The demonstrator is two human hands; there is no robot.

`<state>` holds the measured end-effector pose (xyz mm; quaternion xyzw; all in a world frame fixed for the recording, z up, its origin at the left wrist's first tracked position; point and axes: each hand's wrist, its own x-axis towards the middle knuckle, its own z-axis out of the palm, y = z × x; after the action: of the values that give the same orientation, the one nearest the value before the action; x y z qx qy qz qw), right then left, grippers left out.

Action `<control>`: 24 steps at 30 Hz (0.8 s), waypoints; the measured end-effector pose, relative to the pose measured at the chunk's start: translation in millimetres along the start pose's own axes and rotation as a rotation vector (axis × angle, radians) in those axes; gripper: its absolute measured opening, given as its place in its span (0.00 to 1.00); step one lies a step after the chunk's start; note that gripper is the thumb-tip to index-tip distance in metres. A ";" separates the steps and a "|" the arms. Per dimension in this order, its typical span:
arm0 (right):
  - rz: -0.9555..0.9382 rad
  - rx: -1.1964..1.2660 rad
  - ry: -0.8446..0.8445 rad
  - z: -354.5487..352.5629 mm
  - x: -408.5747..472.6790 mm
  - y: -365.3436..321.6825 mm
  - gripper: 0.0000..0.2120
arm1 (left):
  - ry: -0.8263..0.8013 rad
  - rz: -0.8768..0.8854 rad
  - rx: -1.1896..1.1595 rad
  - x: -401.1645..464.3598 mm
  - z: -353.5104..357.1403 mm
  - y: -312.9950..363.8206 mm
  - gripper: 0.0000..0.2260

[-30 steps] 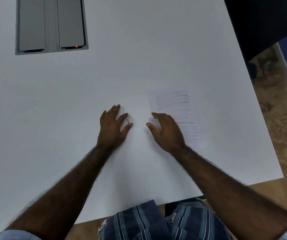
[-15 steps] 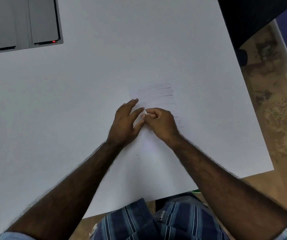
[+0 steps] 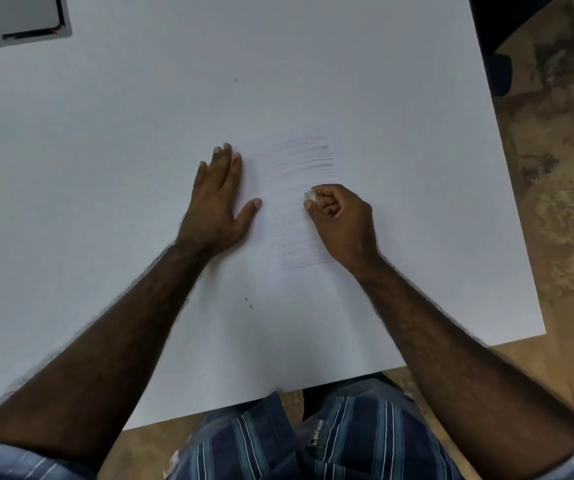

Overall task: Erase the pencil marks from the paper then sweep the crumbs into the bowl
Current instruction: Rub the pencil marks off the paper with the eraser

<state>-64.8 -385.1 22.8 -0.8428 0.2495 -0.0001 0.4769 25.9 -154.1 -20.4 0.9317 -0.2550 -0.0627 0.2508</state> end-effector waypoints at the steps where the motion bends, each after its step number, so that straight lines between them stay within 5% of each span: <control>1: -0.009 -0.007 -0.007 -2.1 0.3 3.8 0.11 | 0.000 0.007 0.019 -0.1 2.8 -1.9 0.37; 17: -0.041 -0.069 -0.032 -33.3 -37.6 45.3 0.09 | 0.064 0.009 0.011 -56.4 36.9 22.0 0.40; 24: -0.159 -0.144 0.085 -9.7 -39.6 31.4 0.07 | 0.102 -0.017 -0.012 -64.3 39.4 25.7 0.39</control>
<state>-115.0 -389.4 12.3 -0.8912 0.2011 -0.0556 0.4028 -50.6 -157.9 -42.4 0.9343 -0.2337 -0.0185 0.2684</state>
